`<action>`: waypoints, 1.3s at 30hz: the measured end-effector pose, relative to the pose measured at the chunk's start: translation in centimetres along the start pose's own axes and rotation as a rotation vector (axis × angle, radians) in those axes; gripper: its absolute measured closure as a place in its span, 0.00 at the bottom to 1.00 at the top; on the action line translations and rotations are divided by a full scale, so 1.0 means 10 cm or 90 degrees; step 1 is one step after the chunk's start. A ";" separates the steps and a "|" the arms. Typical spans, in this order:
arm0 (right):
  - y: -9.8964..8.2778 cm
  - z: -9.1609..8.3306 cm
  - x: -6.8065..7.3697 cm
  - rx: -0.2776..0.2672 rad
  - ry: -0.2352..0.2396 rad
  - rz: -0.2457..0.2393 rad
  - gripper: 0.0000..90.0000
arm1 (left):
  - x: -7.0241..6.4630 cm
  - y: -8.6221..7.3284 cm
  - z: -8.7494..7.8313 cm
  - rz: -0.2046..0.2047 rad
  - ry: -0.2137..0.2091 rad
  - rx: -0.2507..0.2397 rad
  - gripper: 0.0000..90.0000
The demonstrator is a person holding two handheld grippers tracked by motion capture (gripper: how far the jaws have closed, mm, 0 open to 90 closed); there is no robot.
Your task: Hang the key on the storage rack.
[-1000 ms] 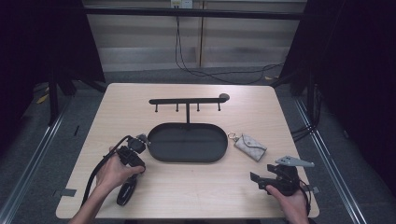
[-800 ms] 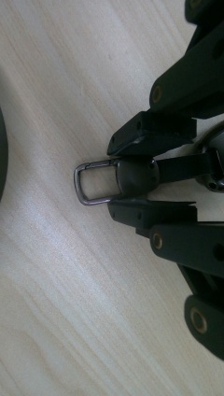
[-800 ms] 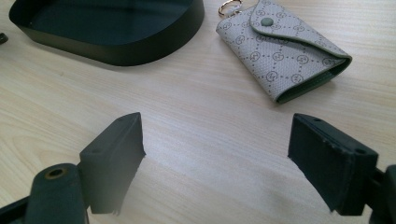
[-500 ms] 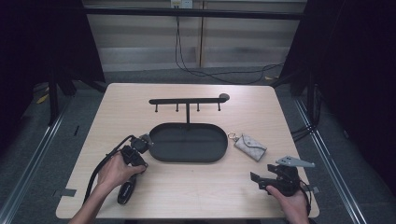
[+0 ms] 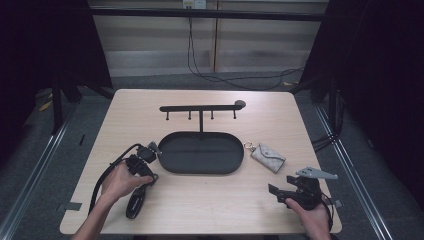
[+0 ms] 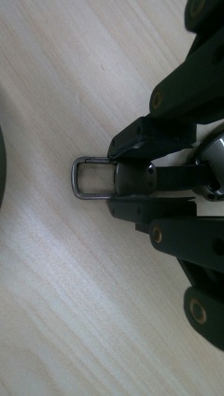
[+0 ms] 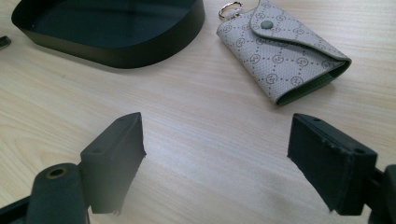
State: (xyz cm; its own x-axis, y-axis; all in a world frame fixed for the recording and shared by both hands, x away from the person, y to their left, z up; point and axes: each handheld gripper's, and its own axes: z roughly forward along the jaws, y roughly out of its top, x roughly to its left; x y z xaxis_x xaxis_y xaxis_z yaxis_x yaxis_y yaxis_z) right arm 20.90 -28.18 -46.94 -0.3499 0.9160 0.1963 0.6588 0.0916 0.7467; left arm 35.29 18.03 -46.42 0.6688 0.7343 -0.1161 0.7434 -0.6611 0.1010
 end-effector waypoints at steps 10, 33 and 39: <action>0.00 0.01 0.00 0.004 0.001 0.002 0.20 | 0.02 -0.01 -0.03 -0.001 -0.012 -0.010 0.78; 0.00 0.02 0.00 0.008 -0.001 0.003 0.20 | 0.12 -0.08 -0.44 -0.003 -0.034 -0.053 0.78; 0.00 0.02 0.00 0.008 -0.001 0.001 0.20 | 0.16 -0.15 -0.56 -0.015 -0.025 -0.076 0.78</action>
State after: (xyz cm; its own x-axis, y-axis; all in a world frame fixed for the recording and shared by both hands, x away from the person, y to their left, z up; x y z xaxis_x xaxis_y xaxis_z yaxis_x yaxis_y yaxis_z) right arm 20.98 -28.10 -47.04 -0.3471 0.9170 0.1966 0.6676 0.0943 0.7385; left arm 35.29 21.04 -41.23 0.6522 0.7413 -0.1584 0.7556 -0.6188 0.2148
